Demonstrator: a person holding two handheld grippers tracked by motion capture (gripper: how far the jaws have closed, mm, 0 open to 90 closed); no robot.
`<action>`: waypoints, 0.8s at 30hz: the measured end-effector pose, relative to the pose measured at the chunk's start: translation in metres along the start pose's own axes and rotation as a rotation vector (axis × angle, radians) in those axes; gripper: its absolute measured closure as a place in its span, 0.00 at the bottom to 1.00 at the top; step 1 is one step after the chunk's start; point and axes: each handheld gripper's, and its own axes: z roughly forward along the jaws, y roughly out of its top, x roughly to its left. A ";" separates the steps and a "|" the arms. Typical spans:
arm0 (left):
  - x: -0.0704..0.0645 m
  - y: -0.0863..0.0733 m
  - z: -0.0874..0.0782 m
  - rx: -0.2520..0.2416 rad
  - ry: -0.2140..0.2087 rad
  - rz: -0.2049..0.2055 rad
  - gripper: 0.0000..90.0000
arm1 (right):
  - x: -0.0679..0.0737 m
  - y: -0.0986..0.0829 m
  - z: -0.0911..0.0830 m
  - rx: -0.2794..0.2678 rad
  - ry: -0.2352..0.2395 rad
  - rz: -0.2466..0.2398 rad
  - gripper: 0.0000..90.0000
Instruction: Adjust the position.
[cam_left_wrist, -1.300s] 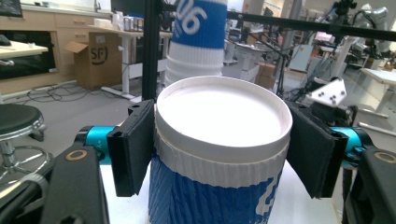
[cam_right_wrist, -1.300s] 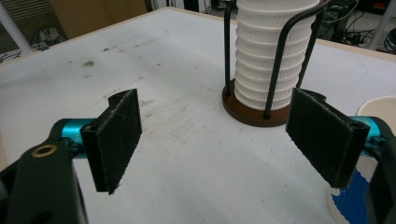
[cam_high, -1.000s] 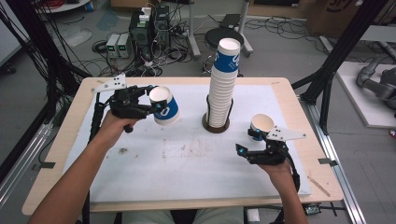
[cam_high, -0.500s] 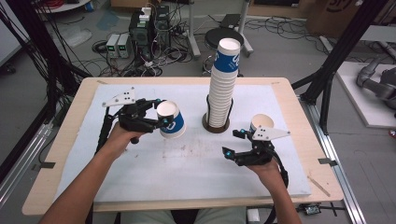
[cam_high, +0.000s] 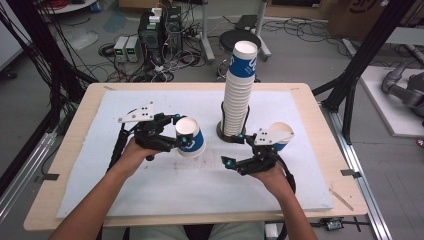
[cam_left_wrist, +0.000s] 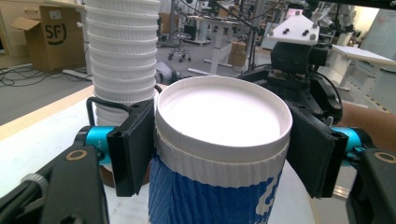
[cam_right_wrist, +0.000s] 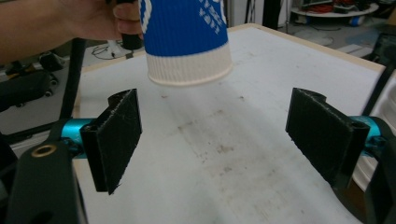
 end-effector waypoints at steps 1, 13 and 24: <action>0.000 0.000 0.000 0.000 0.000 0.000 0.33 | 0.000 0.000 0.000 0.000 0.000 0.000 0.21; -0.011 -0.001 0.015 0.004 -0.087 0.009 0.33 | 0.005 0.016 0.031 0.017 0.097 -0.062 0.21; -0.018 -0.002 0.025 -0.023 -0.119 0.006 0.33 | 0.009 0.016 0.045 0.014 0.123 -0.067 0.21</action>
